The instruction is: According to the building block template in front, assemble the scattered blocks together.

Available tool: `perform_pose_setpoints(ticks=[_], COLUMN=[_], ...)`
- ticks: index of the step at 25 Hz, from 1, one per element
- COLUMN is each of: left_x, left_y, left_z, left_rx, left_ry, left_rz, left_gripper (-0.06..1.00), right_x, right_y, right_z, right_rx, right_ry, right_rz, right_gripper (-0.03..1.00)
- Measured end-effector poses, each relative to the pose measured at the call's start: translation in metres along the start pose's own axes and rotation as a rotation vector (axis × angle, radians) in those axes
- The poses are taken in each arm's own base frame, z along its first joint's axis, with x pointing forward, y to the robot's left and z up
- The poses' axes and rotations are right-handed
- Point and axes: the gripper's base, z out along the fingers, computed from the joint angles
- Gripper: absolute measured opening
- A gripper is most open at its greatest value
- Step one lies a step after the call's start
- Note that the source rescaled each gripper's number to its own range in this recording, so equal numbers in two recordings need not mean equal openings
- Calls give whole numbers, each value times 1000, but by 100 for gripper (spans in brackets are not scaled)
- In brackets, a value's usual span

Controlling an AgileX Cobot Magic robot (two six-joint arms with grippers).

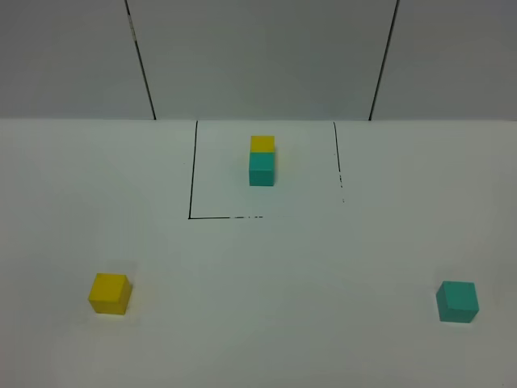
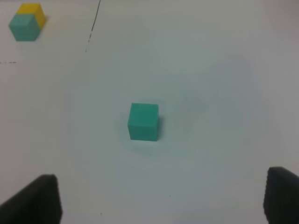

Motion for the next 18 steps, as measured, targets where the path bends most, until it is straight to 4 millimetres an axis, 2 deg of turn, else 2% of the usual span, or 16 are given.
perform_pose_setpoints(ticks=[18], left_x=[0], left_y=[0], left_z=[0], left_rx=[0], left_ry=[0], left_rz=[0], left_gripper=[70], right_x=[0], right_y=[0], right_z=[0], right_rx=[0], right_ry=[0], right_rz=[0], right_gripper=[74])
